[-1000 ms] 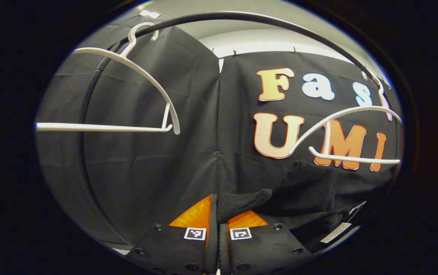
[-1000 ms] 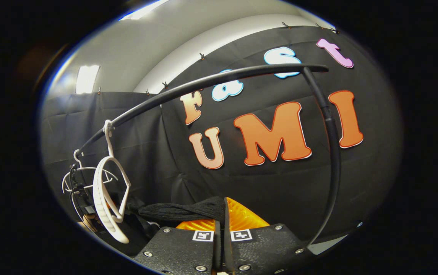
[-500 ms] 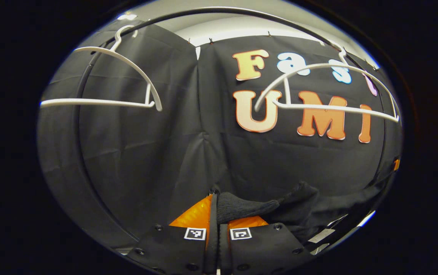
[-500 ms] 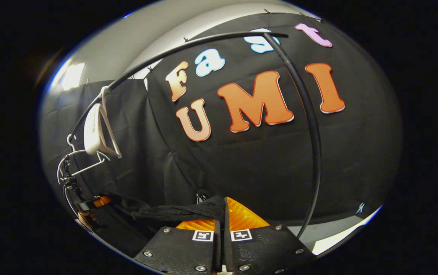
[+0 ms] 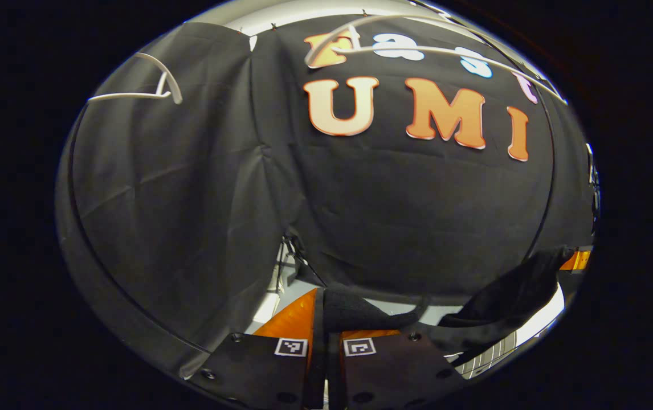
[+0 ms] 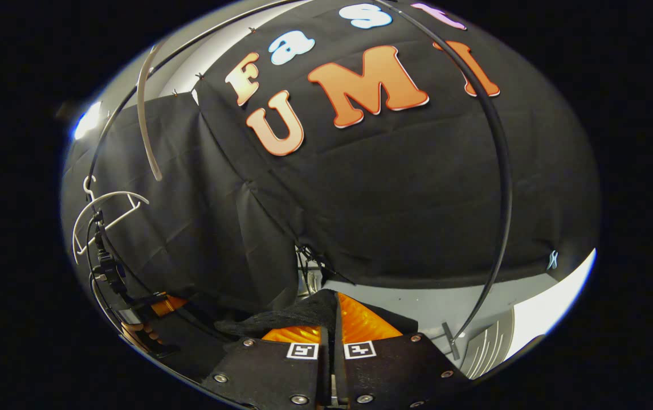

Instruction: Grasp the clothes on the hanger with both hands and then place them into the laundry hamper below.

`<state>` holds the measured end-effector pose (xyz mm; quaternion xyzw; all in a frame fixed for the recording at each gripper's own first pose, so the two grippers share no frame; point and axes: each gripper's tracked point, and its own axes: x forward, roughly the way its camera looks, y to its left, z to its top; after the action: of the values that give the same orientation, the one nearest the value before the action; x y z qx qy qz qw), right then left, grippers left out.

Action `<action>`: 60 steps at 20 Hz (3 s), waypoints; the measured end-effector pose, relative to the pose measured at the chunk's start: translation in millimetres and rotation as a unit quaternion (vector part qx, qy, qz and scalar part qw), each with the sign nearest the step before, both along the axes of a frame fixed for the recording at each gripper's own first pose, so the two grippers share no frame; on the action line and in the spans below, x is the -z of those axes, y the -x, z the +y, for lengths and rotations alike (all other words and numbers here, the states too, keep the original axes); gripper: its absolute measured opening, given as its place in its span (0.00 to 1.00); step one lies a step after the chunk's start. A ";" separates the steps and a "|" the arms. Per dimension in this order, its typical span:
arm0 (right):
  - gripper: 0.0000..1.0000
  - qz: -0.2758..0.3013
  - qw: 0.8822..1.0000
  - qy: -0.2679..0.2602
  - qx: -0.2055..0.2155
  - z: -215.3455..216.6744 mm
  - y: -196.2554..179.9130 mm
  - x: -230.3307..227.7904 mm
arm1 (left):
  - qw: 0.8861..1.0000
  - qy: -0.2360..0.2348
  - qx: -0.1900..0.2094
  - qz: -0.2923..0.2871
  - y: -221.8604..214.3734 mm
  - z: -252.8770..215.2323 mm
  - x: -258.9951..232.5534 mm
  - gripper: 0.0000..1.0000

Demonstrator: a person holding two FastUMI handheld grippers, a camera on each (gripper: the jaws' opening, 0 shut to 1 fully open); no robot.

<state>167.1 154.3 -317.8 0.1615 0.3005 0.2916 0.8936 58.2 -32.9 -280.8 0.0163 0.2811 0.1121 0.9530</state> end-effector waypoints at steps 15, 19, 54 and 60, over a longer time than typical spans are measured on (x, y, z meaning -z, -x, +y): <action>0.10 0.148 0.975 0.162 -0.040 79.9 55.4 166.6 | 0.969 0.054 0.038 0.238 39.9 -38.5 171.8 0.10; 0.11 0.178 0.965 0.190 -0.041 89.8 56.9 187.9 | 0.957 0.053 0.012 0.286 47.5 -29.9 181.6 0.10; 0.93 0.063 0.970 0.214 0.098 -17.6 85.4 53.2 | 0.990 0.010 -0.031 0.134 67.5 -1.3 21.6 0.99; 0.92 -0.012 0.967 0.216 0.135 -84.2 98.5 -19.0 | 0.999 -0.003 -0.022 0.043 61.1 -20.7 -69.0 0.99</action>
<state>68.6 70.0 -298.8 0.0002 0.3210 0.0989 0.9419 -2.8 -53.6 -211.8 0.0181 0.3217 0.1335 0.9372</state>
